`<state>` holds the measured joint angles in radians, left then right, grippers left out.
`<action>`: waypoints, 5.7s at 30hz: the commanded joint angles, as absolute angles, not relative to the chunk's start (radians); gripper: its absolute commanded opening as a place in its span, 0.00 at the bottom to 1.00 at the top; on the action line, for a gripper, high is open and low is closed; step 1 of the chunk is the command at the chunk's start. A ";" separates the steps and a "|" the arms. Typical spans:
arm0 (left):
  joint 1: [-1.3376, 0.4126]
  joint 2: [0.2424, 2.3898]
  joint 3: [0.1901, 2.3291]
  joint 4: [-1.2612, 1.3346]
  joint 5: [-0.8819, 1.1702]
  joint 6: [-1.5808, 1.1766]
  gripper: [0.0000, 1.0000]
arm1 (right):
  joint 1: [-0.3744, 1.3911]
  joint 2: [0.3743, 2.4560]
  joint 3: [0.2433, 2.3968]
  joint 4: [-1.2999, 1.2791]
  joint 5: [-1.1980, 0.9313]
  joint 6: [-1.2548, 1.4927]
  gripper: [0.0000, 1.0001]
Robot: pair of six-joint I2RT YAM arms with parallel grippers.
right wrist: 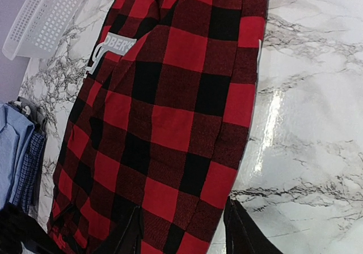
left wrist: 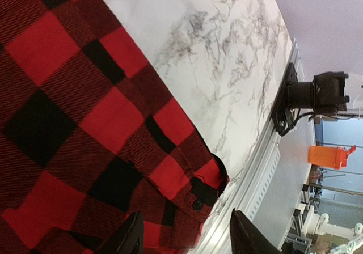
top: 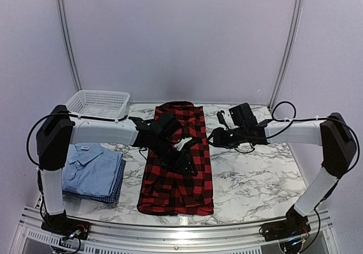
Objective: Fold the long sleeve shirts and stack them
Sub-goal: Fold the sleeve of the rectangle-folded shirt, then smooth out the rectangle-folded shirt at the center of the board.
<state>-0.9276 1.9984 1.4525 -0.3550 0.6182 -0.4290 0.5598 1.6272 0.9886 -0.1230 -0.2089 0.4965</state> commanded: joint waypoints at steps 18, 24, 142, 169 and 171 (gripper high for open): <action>-0.651 2.194 1.751 -0.238 0.447 -0.585 0.20 | 0.553 2.117 1.443 0.151 -0.459 0.502 0.09; -0.618 2.264 1.787 -0.233 0.423 -0.594 0.14 | 0.522 2.277 1.614 0.131 -0.451 0.504 0.04; -0.557 2.358 1.810 -0.209 0.341 -0.685 0.07 | 0.380 2.421 1.856 -0.230 -0.450 0.420 0.39; -0.555 2.360 1.809 -0.210 0.344 -0.687 0.07 | 0.431 2.465 1.937 -0.286 -0.376 0.412 0.33; -0.555 2.359 1.809 -0.209 0.341 -0.685 0.07 | 0.431 2.464 1.937 -0.287 -0.371 0.413 0.30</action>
